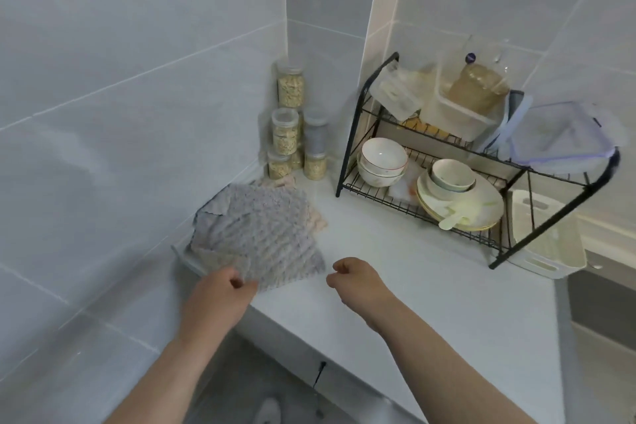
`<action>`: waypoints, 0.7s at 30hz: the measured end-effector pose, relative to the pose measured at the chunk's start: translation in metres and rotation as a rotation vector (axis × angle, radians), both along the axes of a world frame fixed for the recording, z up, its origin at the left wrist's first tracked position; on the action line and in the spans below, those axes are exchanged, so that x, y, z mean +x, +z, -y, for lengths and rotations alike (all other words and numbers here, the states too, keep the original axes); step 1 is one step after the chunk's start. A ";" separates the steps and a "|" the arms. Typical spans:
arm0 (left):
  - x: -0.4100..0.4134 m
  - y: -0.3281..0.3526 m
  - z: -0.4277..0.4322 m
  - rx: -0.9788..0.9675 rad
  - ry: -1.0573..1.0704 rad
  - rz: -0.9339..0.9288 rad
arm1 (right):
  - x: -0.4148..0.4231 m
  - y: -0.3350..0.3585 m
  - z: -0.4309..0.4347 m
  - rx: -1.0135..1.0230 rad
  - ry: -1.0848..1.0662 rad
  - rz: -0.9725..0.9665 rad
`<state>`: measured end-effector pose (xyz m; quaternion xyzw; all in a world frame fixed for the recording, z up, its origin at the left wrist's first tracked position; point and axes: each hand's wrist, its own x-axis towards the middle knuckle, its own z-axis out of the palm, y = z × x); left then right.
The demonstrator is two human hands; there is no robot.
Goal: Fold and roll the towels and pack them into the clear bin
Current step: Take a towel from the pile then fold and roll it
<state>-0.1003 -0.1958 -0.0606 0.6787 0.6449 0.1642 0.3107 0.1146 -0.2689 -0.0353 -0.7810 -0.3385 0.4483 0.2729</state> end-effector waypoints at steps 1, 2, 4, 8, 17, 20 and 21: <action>0.005 -0.007 -0.020 -0.002 -0.031 -0.047 | 0.000 -0.008 -0.021 -0.034 0.005 0.044; 0.010 -0.015 -0.039 -0.018 -0.066 -0.089 | 0.000 -0.019 -0.041 -0.069 0.007 0.080; 0.017 -0.034 -0.069 -0.050 -0.123 -0.175 | 0.000 -0.043 -0.076 -0.152 -0.016 0.150; 0.016 -0.067 -0.102 -0.085 -0.207 -0.310 | -0.011 -0.078 -0.115 -0.348 -0.017 0.379; -0.015 -0.043 -0.132 -0.272 0.344 0.464 | -0.008 -0.063 -0.130 -0.023 -0.153 -0.010; -0.012 0.009 -0.148 -0.204 0.473 0.772 | 0.003 -0.013 -0.136 0.128 -0.393 -0.472; -0.006 0.032 -0.150 -0.162 0.464 0.848 | 0.010 0.004 -0.134 0.158 -0.444 -0.558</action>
